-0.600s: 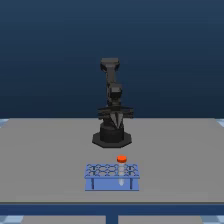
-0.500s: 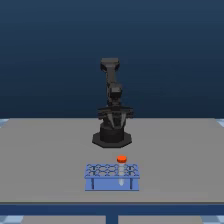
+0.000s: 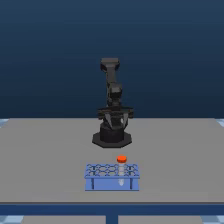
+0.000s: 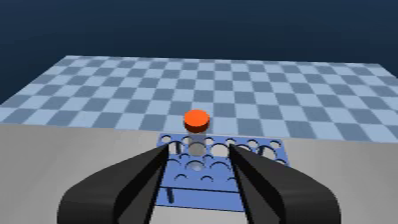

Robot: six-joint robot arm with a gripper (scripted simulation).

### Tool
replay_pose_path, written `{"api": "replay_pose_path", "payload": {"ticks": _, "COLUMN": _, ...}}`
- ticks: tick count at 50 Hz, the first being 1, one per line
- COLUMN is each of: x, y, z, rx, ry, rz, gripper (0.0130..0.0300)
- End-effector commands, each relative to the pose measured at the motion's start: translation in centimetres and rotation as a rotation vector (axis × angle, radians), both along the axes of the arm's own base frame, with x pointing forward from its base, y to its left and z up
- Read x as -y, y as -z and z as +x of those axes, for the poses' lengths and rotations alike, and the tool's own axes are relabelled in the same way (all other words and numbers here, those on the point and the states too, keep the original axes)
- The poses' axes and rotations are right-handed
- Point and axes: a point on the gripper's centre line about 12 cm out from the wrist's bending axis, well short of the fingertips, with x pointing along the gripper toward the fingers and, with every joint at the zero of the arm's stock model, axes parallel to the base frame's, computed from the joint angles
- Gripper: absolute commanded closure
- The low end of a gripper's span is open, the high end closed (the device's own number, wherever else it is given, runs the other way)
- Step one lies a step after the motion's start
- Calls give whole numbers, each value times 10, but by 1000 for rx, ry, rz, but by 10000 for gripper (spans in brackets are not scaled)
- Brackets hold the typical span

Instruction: Pick up the centrifuge tube on the rack

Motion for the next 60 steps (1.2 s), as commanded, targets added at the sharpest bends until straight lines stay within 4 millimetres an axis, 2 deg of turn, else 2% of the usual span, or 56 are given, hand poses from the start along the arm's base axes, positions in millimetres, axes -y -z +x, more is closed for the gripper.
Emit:
{"api": "replay_pose_path", "payload": {"ticks": 1, "x": 0, "y": 0, "z": 1, "rx": -2, "ry": 1, "rz": 0, "gripper": 130}}
{"api": "replay_pose_path", "payload": {"ticks": 25, "x": -3, "y": 2, "z": 20, "rx": -40, "ry": 11, "rz": -3, "gripper": 130}}
{"api": "replay_pose_path", "payload": {"ticks": 35, "x": -6, "y": 5, "z": 39, "rx": -78, "ry": 22, "rz": -5, "gripper": 130}}
{"api": "replay_pose_path", "payload": {"ticks": 38, "x": -8, "y": 6, "z": 51, "rx": -102, "ry": 29, "rz": -7, "gripper": 130}}
{"api": "replay_pose_path", "payload": {"ticks": 40, "x": -8, "y": 6, "z": 51, "rx": -102, "ry": 29, "rz": -7, "gripper": 130}}
{"api": "replay_pose_path", "payload": {"ticks": 43, "x": -10, "y": 8, "z": 63, "rx": -126, "ry": 36, "rz": -9, "gripper": 130}}
{"api": "replay_pose_path", "payload": {"ticks": 45, "x": -10, "y": 8, "z": 63, "rx": -126, "ry": 36, "rz": -9, "gripper": 130}}
{"api": "replay_pose_path", "payload": {"ticks": 53, "x": -13, "y": 11, "z": 87, "rx": -173, "ry": 48, "rz": -11, "gripper": 130}}
{"api": "replay_pose_path", "payload": {"ticks": 60, "x": -15, "y": 12, "z": 96, "rx": -191, "ry": 53, "rz": -13, "gripper": 130}}
